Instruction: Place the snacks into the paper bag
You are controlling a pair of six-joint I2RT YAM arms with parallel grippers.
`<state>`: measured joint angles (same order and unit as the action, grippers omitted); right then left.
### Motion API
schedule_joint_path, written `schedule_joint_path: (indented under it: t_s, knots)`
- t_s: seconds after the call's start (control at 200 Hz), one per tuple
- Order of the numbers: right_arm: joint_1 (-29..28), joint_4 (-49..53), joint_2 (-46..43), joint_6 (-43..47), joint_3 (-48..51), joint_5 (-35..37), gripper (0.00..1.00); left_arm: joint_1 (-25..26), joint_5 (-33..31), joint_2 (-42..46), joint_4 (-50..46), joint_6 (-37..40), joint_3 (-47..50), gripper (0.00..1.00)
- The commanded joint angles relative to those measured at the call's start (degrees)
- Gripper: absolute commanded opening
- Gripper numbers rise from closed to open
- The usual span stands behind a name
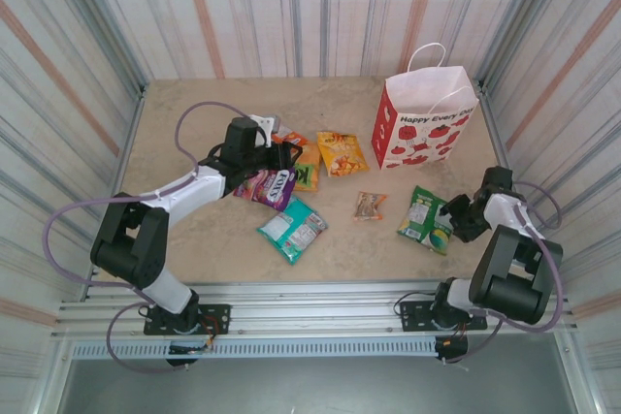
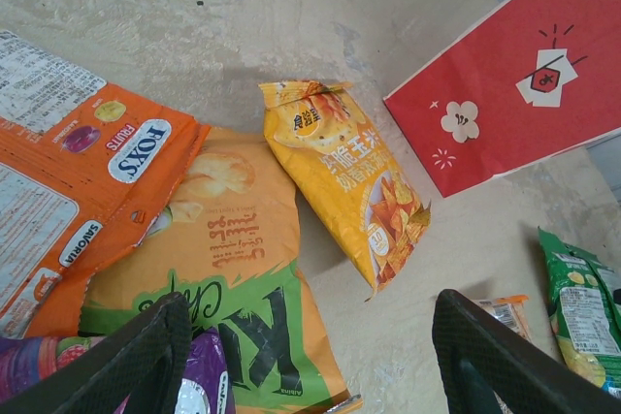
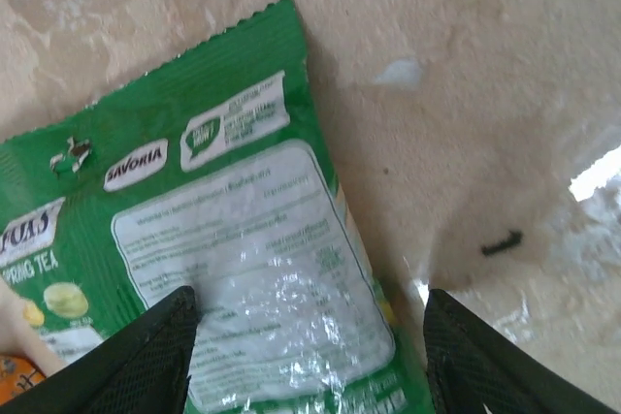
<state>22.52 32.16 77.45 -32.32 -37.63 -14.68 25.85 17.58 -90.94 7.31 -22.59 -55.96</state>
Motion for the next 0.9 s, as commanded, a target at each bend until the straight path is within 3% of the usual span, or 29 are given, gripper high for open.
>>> schedule_joint_path:
  t_s: [0.0, 0.17, 0.356, 0.466, 0.701, 0.892]
  knots:
    - [-0.4, -3.0, 2.6, 1.4, -0.4, -1.9, 0.61, 0.0, 0.4, -1.3, -0.2, -0.4, -2.2, 0.69]
    - [-2.2, -4.2, 3.0, 2.3, 0.3, -1.5, 0.34, 0.1, 1.3, -3.0, -0.1, -1.1, -3.5, 0.68]
    - [-4.1, -2.8, -5.0, 1.2, 2.0, -0.3, 0.1, 0.6, 1.3, -3.2, -0.9, -0.8, -4.8, 0.68]
    - [-5.8, -1.3, -9.8, 0.6, 2.4, -0.4, 0.0, 1.2, 1.7, -3.2, -1.3, -0.4, -5.5, 0.68]
    - [-10.5, -0.6, -23.5, 0.0, 4.0, -2.8, 0.0, 4.1, 5.8, -2.8, 0.3, -1.6, -6.0, 0.66]
    - [-14.8, -3.3, -35.9, 3.0, 4.1, -8.1, 0.0, 7.2, 12.8, -4.5, 12.8, -6.6, -2.8, 0.66]
